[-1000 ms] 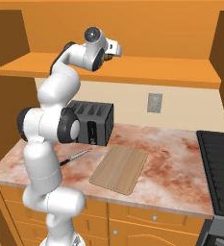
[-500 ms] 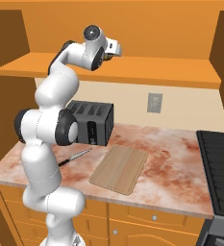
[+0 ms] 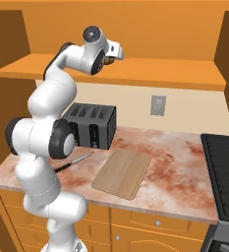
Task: Pick the bread, place it on the cutting board, pick the jam, place it on the counter, and close the cabinet.
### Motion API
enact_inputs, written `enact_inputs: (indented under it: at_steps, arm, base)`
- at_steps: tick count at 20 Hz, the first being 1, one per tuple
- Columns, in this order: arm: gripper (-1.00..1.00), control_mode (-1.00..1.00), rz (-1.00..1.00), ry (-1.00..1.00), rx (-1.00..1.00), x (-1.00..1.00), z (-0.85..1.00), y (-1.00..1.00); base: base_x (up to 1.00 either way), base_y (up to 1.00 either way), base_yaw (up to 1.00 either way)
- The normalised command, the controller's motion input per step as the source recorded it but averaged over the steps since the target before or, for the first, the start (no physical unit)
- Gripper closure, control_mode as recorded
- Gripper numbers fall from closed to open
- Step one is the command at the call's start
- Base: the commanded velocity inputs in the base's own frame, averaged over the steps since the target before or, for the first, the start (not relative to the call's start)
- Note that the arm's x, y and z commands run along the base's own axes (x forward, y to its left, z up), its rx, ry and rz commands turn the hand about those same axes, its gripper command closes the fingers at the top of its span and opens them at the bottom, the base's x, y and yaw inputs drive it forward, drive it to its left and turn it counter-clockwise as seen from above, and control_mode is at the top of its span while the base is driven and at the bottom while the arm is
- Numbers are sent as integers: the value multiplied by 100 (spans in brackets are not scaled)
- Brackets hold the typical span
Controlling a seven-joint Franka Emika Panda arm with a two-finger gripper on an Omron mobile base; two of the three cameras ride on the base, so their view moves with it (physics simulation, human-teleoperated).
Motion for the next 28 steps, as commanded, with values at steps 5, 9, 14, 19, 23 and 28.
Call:
enact_inputs:
  at_steps: [5,9,14,19,23,28]
  arm:
    - [100,-100,0,0,0,-37,0,-13]
    - [100,-100,0,0,0,-40,0,-8]
    - [100,-100,0,0,0,-42,0,-6]
    - [100,-100,0,0,0,-40,0,-6]
    - [100,-100,0,0,0,-48,0,-8]
    - [100,-100,0,0,0,-56,0,-9]
  base:
    - [0,0,0]
    - [0,0,0]
    - [0,0,0]
    - [0,0,0]
    - [0,0,0]
    - [0,0,0]
